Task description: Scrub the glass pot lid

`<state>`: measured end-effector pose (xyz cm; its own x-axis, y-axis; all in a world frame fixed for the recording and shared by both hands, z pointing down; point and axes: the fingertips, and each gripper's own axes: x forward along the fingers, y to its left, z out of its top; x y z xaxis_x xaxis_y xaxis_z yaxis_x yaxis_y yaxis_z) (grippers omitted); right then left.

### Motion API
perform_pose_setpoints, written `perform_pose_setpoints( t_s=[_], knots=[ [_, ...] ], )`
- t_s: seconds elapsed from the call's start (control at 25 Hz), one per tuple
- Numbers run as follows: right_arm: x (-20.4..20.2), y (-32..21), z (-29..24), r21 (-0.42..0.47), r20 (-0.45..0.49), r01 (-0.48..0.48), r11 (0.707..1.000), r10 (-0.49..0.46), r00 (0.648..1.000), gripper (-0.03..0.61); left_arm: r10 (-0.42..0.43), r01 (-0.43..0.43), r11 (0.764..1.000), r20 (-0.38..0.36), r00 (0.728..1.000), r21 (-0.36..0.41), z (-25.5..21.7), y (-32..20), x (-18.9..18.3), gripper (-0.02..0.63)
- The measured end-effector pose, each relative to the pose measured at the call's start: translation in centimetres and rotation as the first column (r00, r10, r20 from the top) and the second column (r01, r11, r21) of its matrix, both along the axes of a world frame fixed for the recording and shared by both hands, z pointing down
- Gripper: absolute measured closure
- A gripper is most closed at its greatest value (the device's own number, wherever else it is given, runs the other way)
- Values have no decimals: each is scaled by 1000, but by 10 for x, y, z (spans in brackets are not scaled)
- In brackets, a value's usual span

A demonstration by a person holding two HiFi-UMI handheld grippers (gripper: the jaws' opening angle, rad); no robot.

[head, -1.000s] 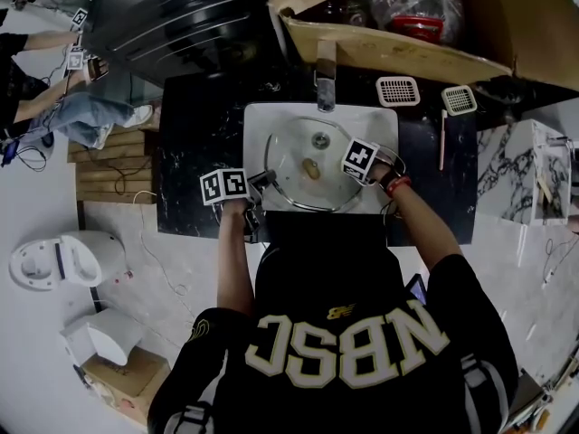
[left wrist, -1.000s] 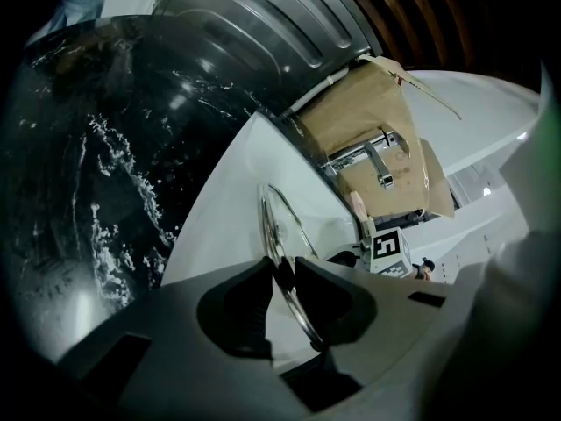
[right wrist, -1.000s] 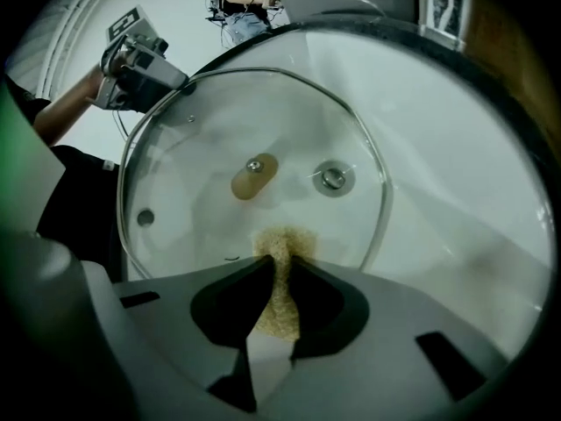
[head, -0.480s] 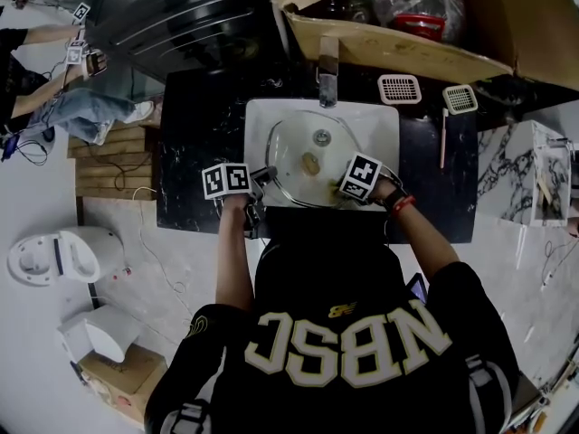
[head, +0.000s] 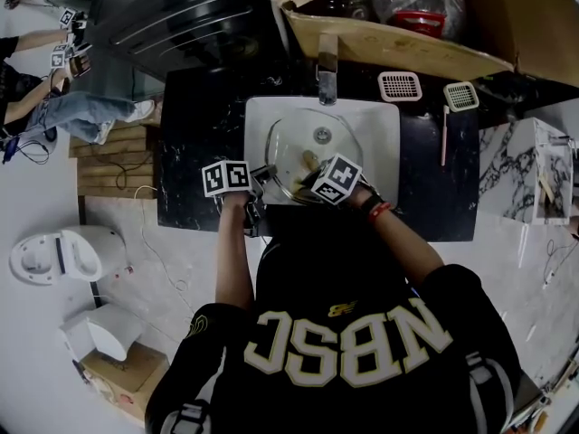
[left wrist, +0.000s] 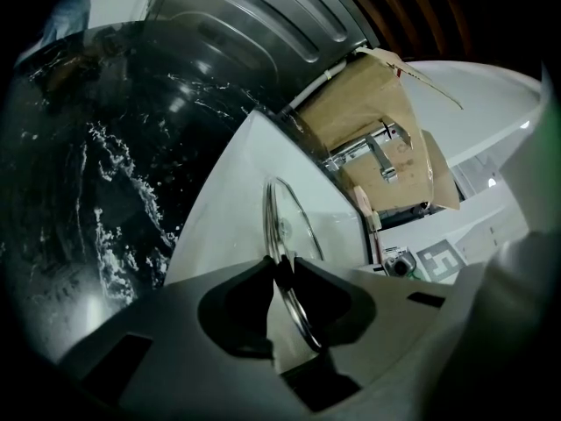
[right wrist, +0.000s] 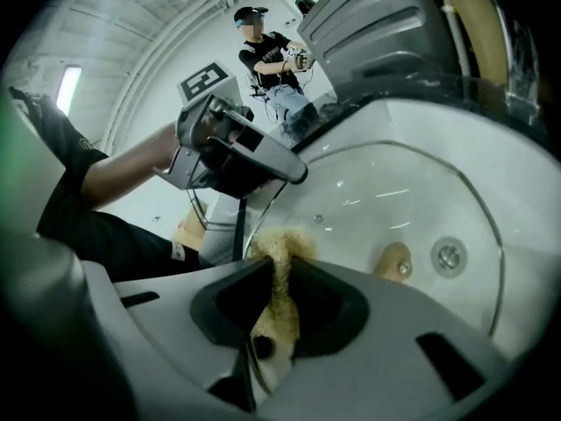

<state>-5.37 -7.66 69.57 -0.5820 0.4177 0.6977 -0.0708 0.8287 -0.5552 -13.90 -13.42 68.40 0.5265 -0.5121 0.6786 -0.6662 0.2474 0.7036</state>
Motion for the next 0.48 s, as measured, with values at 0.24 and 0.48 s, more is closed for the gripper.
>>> perform_pose_setpoints(
  t_s=[0.24,0.48],
  knots=[
    [-33,-28,3,134,37,-83,988,78,996,502,0,0,1000,7,1000,-7,1,1,0,526],
    [-59,-71,9,187,95,-247,951,233,968,502,11,-11,1000,-3,1000,5,-3,2,3,526]
  ],
)
